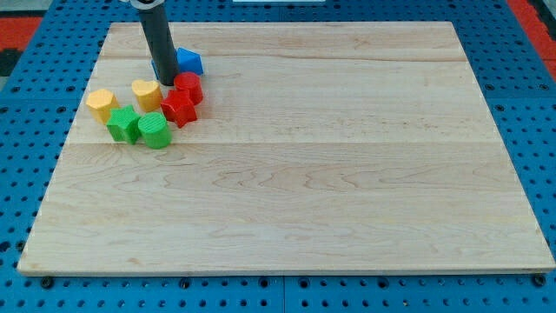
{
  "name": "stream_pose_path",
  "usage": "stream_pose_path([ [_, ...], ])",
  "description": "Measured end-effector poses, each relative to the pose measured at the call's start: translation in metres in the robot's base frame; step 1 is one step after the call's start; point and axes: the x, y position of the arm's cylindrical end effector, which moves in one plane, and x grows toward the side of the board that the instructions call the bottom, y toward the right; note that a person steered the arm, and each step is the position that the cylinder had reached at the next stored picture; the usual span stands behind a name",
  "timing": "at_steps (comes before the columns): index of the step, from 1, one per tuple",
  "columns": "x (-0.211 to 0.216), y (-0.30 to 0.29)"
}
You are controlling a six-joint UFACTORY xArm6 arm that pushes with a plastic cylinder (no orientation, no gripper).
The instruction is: Move the blue blocks slightly to the right
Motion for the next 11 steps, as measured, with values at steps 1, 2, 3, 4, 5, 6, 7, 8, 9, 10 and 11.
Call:
stream_pose_path([
  [1,0.000,-0.049],
  [2,-0.014,-0.063],
  [3,-0.046,-0.046],
  [4,-0.064,-0.030],
  [5,-0.064,-0.067],
  [6,-0.055,-0.094],
  [7,-0.040,-0.087],
  [8,-0.039,-0.052],
  [9,-0.039,-0.005],
  [10,-0.038,0.010],
  [11,-0.013,-0.012],
])
